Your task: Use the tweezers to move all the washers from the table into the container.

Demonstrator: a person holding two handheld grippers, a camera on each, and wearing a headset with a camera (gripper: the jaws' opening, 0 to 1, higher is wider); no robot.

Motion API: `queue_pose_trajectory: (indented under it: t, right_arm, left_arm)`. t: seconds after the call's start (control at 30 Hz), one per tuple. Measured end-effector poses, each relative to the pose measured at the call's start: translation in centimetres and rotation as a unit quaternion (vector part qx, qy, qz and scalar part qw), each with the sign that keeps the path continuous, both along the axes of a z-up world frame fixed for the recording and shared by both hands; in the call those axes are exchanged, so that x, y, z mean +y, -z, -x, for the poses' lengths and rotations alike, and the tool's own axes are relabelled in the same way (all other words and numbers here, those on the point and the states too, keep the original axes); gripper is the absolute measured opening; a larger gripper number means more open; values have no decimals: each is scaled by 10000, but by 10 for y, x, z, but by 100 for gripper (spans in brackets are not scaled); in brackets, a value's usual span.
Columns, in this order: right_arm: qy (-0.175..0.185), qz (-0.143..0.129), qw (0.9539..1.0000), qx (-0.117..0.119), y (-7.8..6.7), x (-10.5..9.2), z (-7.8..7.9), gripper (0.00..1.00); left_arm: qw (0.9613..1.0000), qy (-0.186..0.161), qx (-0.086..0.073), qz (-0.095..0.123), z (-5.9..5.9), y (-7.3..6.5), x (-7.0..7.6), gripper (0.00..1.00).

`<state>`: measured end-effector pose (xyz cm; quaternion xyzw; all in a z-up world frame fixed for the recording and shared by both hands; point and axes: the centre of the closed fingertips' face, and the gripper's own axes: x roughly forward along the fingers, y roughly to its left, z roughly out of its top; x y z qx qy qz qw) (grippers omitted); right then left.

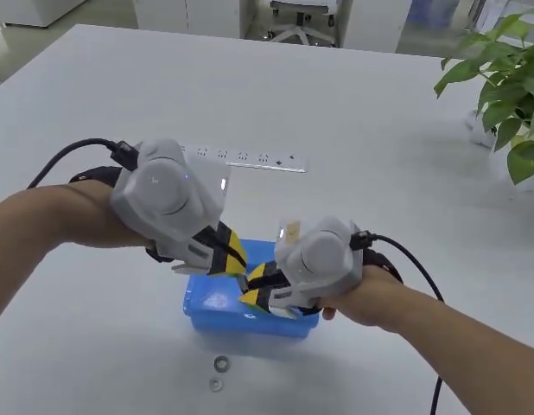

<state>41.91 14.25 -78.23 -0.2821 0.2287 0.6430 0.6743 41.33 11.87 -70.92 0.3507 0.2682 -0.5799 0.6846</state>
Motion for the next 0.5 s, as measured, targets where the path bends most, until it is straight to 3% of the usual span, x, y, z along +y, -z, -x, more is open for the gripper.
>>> queue_pose_trajectory:
  t: [0.5]
  right_arm:
    - [3,-81,9999,-78,-14,-2,7,11]
  left_arm:
    - [10000,20,-59,27,7,-12,-1,6]
